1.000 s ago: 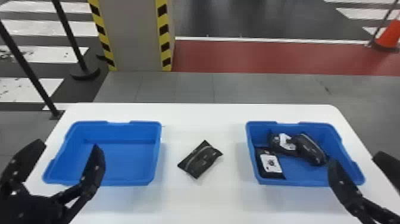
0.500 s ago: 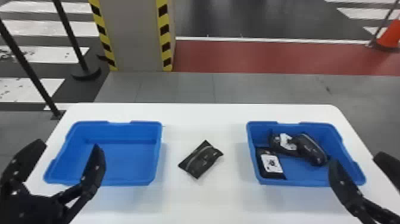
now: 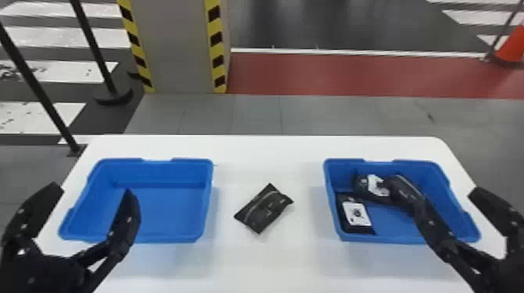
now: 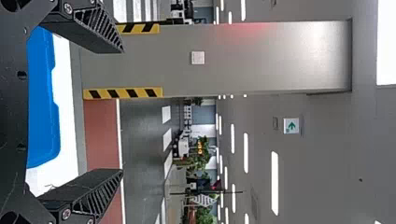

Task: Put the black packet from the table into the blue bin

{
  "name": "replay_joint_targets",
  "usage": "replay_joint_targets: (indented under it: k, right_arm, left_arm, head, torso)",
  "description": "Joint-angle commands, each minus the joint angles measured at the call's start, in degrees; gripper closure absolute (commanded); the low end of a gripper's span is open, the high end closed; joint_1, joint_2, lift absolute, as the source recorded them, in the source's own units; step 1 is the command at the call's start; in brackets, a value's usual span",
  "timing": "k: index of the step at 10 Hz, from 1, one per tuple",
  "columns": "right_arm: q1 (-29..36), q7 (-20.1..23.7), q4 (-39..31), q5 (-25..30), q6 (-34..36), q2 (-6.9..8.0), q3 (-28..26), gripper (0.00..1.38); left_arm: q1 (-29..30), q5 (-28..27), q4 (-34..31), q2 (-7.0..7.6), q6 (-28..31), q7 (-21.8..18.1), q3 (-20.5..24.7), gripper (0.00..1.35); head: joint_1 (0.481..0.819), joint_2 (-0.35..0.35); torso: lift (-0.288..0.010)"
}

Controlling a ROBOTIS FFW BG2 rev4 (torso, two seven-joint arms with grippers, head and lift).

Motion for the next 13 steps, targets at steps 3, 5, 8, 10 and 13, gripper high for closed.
replay_joint_targets:
  k: [3,5,8,10,13]
  right_arm:
    - [-16.00,3.81,8.69,-0.35,15.20,-2.55,5.60,0.31]
    - [-25.84,4.86,14.32,2.05,23.07,-4.13,10.40,0.31]
    - [-34.84,5.04,20.93,2.05,34.60,-5.98,17.71,0.31]
    - [-42.15,7.50,30.07,1.93,35.45,-7.56,24.22,0.31]
    - [-49.89,7.59,39.35,2.50,34.32,-7.74,30.96,0.30]
  left_arm:
    - [0.00,0.00,0.00,0.00,0.29,0.03,-0.21,0.11]
    - [-0.28,0.00,0.00,0.00,0.29,0.03,-0.44,0.11]
    - [-0.14,0.00,0.00,0.00,0.43,0.03,-0.44,0.11]
    - [-0.28,0.00,0.00,0.18,0.57,0.03,-0.67,0.11]
    - [-0.28,0.00,0.00,0.18,0.85,-0.06,-0.78,0.11]
  head:
    - [0.695,0.030]
    - [0.695,0.080]
    - [0.695,0.145]
    - [0.695,0.195]
    - [0.695,0.254]
  torso:
    - [-0.110]
    - [-0.110]
    - [-0.110]
    - [-0.110]
    - [-0.110]
